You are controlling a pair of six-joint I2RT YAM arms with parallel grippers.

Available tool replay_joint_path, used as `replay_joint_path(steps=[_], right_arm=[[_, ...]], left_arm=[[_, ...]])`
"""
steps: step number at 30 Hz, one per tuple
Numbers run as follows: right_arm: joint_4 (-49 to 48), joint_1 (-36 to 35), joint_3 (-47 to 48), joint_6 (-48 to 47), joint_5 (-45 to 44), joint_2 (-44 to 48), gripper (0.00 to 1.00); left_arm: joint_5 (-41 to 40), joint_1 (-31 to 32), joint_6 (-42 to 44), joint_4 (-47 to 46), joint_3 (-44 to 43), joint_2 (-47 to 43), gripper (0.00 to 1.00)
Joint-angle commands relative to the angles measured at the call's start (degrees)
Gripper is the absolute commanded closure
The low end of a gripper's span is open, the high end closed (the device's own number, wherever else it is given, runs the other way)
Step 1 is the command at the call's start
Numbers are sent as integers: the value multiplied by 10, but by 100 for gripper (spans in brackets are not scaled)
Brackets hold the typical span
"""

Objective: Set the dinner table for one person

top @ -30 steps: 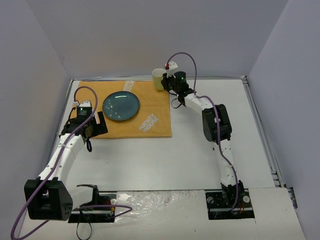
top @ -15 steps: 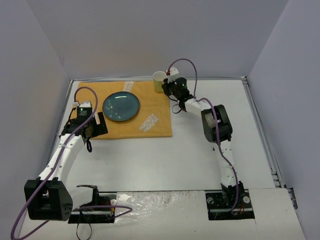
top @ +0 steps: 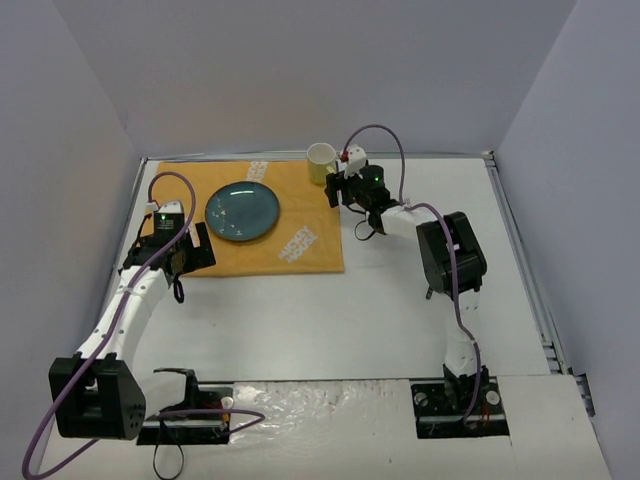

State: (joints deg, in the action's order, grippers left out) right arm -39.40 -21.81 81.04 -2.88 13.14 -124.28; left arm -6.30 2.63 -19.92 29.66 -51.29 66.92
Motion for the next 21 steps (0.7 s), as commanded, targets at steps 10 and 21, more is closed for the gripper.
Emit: replay_joint_path(steps=[10, 21], right_arm=[[241, 94, -120, 107, -90, 267, 20], [382, 168, -242, 213, -170, 352, 21]], left_arm=[[-13, 3, 13, -18, -15, -13, 3], [-10, 2, 20, -16, -19, -4, 3]])
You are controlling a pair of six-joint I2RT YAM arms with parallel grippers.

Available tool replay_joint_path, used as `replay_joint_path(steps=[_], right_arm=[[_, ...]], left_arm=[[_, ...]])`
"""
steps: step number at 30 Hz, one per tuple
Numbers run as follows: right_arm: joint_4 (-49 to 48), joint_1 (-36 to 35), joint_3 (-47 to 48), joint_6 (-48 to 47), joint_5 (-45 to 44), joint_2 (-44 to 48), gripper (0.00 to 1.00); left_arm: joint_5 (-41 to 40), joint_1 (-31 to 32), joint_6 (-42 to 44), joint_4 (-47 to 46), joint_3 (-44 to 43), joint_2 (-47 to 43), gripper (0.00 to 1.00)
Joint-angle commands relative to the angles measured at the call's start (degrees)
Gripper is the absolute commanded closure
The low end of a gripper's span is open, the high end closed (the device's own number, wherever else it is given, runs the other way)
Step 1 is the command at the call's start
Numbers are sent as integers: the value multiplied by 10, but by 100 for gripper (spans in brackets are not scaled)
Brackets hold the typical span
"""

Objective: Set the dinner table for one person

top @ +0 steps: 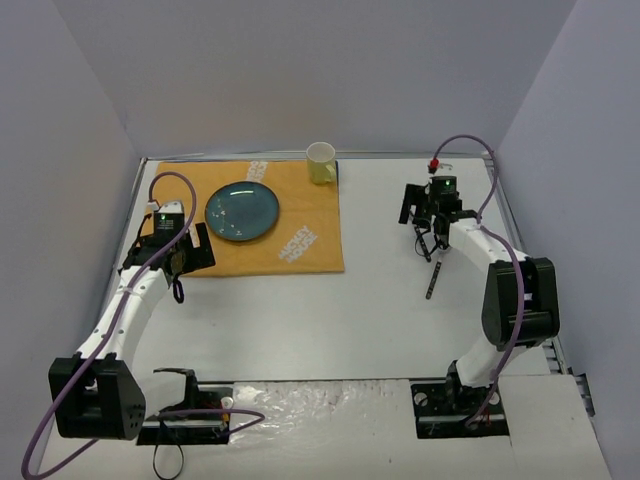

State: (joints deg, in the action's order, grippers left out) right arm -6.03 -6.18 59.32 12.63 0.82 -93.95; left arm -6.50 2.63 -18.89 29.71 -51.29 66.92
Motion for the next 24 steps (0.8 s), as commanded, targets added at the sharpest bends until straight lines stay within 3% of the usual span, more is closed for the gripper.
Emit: replay_joint_path(steps=[1, 12, 24], right_arm=[[50, 17, -38, 66, -52, 57, 21], [58, 48, -189, 139, -66, 127, 30], [78, 59, -184, 129, -78, 83, 47]], left_arm=[[-7, 2, 10, -17, -19, -4, 3], [-4, 2, 10, -17, -20, -5, 3], [1, 3, 9, -17, -19, -13, 3]])
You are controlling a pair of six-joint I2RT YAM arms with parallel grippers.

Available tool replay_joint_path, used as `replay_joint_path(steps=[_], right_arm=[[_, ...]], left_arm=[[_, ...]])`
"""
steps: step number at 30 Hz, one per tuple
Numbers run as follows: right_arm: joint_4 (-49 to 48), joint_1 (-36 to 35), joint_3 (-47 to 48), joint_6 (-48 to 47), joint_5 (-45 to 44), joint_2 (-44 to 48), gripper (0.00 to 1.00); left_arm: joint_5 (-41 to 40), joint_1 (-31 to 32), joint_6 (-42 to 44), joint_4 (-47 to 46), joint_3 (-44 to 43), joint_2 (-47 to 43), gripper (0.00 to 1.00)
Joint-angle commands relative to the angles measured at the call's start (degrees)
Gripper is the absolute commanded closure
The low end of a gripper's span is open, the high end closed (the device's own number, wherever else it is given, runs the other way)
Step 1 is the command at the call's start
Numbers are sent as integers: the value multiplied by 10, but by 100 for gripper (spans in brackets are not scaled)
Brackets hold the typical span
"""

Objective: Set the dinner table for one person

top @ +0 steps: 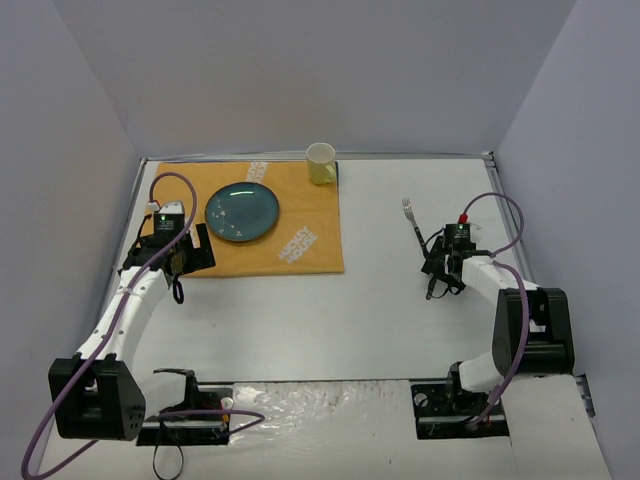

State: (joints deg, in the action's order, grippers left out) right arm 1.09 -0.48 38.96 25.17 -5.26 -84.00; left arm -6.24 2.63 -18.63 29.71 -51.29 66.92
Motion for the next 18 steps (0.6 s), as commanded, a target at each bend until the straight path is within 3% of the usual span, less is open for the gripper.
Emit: replay_joint_path(steps=[1, 13, 15, 18], right_arm=[[7, 2, 22, 3, -16, -21, 48], [20, 2, 59, -6, -35, -52, 76], [22, 2, 62, -6, -38, -57, 89], [28, 2, 68, -10, -54, -37, 99]], left_arm=[[-2, 3, 6, -16, -19, -15, 3], [-3, 5, 7, -13, -18, -21, 3], [-4, 5, 6, -13, -18, -22, 3], [-4, 6, 7, -12, -18, -24, 3]])
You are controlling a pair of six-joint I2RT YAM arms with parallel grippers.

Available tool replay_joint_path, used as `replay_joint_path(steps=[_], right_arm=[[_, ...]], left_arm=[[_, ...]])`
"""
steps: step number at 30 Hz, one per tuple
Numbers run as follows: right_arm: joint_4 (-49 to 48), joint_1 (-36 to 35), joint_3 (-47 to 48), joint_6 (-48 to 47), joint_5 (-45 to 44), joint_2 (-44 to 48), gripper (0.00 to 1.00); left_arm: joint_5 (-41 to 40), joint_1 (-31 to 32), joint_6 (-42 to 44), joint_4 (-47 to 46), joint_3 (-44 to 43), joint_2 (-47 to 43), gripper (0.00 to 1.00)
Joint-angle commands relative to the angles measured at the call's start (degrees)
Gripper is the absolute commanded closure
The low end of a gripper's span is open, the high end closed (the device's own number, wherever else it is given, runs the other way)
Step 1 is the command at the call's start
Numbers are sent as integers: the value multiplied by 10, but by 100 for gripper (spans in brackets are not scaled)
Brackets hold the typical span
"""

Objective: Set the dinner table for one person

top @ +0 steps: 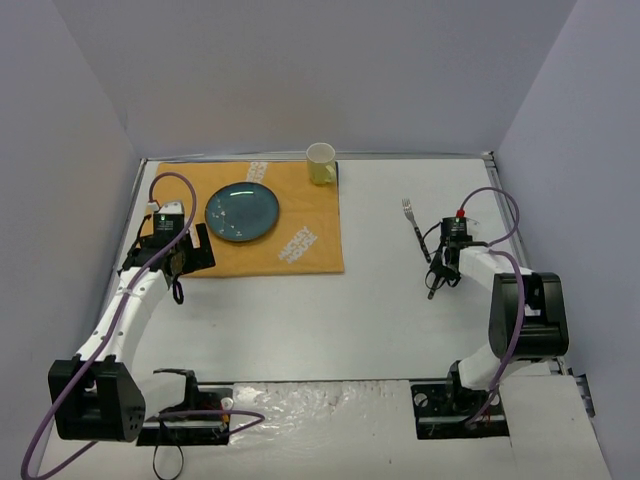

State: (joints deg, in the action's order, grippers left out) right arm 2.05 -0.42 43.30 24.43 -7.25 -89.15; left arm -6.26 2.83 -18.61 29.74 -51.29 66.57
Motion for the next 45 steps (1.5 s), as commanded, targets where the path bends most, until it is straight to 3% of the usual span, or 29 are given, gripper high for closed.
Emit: replay_joint_path(steps=[1, 5, 11, 21, 34, 45], right_arm=[[21, 2, 28, -7, -39, 23, 100], [41, -7, 70, -27, -45, 71, 100], [79, -116, 193, -37, -54, 61, 100], [85, -300, 398, 10, -40, -136, 100], [91, -378, 619, 32, -31, -354, 100], [95, -389, 677, 78, -43, -445, 100]], left_arm=[[-3, 4, 6, -13, -17, -21, 3], [-3, 5, 6, -13, -18, -17, 3], [-4, 4, 5, -14, -20, -11, 3], [-13, 2, 3, -13, -20, -9, 3], [-24, 2, 0, -13, -16, -10, 3], [-24, 2, -2, -11, -16, -3, 3]])
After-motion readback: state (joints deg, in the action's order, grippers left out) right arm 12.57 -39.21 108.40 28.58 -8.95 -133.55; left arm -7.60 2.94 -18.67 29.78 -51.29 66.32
